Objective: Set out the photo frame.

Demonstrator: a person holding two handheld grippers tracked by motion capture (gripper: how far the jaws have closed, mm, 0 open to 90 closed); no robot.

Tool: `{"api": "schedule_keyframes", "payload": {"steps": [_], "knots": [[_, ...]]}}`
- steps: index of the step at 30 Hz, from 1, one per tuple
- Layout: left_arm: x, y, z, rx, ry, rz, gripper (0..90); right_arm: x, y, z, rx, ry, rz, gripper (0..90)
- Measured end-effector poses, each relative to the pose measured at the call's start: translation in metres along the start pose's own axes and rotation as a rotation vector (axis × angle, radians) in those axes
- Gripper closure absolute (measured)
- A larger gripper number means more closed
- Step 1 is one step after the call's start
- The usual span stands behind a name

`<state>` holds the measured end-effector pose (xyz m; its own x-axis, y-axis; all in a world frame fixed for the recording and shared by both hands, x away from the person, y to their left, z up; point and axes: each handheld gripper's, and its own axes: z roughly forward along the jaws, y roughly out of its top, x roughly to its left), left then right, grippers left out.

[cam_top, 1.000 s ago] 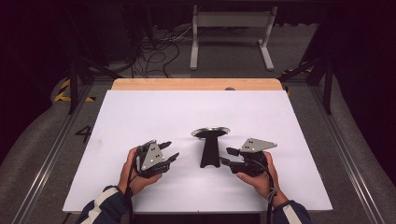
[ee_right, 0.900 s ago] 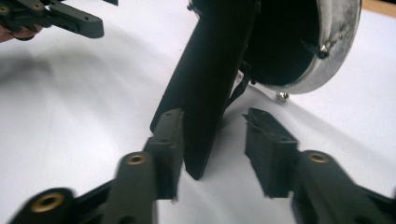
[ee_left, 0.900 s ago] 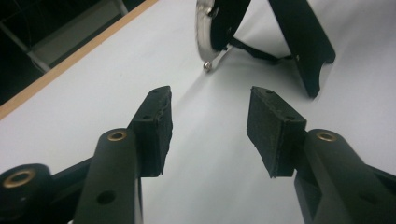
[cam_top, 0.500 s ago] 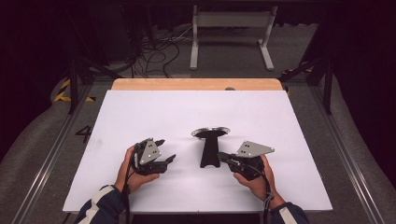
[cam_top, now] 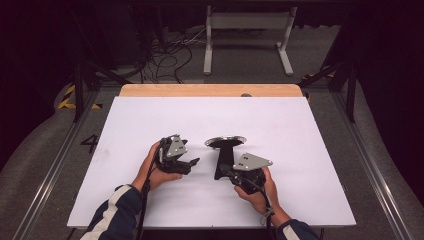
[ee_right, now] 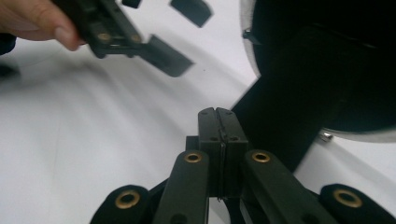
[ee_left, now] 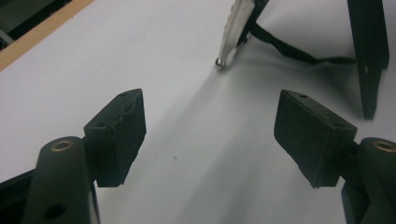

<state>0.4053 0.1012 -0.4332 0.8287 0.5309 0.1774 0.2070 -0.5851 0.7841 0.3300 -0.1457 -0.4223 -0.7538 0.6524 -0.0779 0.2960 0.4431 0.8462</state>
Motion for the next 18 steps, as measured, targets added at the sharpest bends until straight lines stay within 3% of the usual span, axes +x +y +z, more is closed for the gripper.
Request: {"api": "schedule_keyframes", "payload": {"steps": [8, 13, 14, 18], "knots": [[0.001, 0.021, 0.027, 0.0, -0.045, 0.005, 34.7, 0.025, 0.004, 0.027, 0.034, -0.045, -0.004, 90.0], [-0.002, 0.025, 0.04, 0.031, -0.05, 0.043, 36.9, 0.028, 0.0, 0.037, 0.063, -0.086, 0.022, 90.0], [-0.003, 0.025, 0.042, 0.029, -0.052, 0.032, 37.2, 0.029, 0.0, 0.039, 0.065, -0.1, 0.023, 90.0], [-0.003, 0.029, 0.043, 0.009, -0.053, 0.034, 45.9, 0.037, 0.001, 0.044, 0.082, -0.148, -0.014, 90.0]]}}
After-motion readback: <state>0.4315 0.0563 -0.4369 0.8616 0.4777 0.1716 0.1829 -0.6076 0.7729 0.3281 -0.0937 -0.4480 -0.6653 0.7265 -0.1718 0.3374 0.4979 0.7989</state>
